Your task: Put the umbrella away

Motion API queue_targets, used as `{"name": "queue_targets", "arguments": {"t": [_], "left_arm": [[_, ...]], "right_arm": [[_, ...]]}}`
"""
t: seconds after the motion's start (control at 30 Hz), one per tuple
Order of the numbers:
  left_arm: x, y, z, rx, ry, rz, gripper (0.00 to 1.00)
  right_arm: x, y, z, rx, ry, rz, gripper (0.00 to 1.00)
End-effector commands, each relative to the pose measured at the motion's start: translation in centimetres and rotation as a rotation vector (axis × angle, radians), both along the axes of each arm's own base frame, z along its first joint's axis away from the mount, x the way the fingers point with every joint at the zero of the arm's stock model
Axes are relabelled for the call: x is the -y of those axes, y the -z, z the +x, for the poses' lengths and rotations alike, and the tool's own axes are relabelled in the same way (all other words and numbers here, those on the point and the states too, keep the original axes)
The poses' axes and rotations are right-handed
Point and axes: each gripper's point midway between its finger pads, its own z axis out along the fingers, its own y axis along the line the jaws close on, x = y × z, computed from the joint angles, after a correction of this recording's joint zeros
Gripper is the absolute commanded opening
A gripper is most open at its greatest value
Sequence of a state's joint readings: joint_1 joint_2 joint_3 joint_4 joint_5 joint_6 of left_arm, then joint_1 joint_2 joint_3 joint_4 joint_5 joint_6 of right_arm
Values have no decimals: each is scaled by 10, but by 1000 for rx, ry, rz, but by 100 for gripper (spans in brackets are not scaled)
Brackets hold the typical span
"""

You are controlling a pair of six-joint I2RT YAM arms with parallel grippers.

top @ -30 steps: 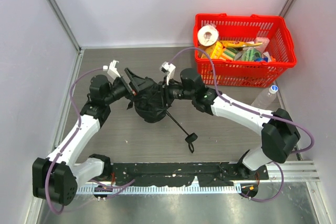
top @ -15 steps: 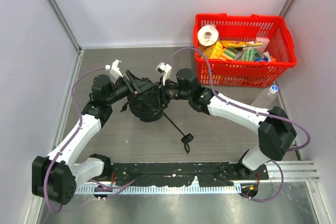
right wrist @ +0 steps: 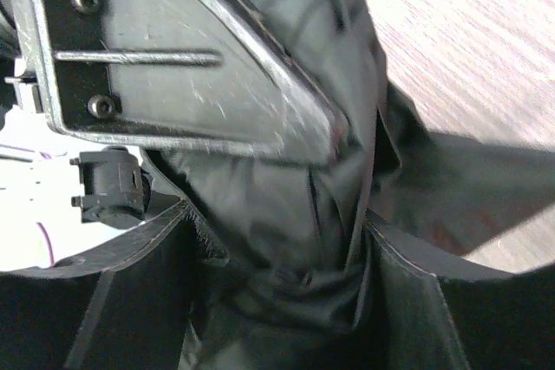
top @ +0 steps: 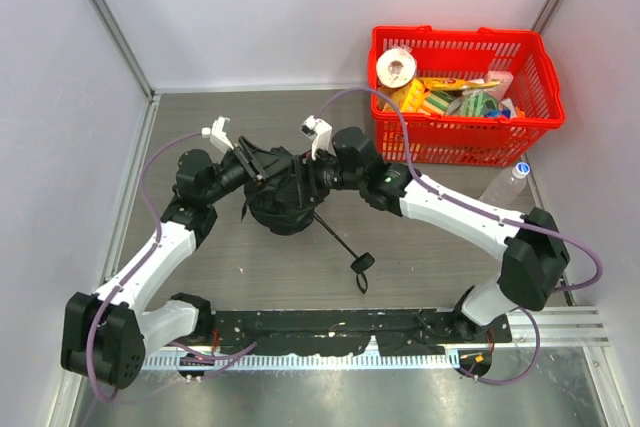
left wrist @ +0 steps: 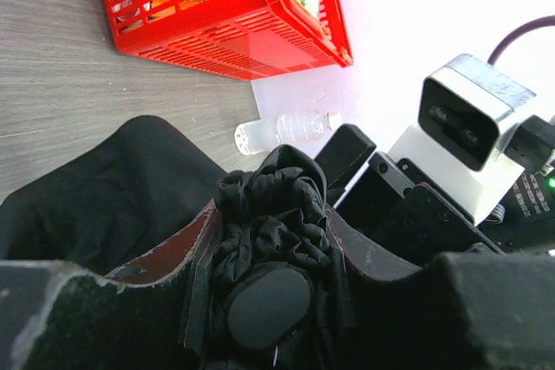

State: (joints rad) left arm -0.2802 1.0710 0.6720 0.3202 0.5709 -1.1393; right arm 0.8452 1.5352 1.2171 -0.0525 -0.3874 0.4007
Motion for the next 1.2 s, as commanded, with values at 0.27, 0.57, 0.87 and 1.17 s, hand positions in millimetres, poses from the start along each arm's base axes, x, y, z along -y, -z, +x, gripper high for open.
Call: {"name": "queue_targets", "arguments": {"t": [0.27,0.57,0.87,1.17], "left_arm": [[-14,-48,41,192,-137,-135,0],[-44,-78,70,333,-350,-150,0],[-85,-134,91,481,-584,-214,0],[-90,-157,97,354,-571,-514,0]], "right_arm": [[51,-53,-8,-100,253,-12,74],[84,-78,5,-148,511,53,75],[51,-104,-21,-282,393,308,75],[-9,-106,-35,208,90,216,76]]}}
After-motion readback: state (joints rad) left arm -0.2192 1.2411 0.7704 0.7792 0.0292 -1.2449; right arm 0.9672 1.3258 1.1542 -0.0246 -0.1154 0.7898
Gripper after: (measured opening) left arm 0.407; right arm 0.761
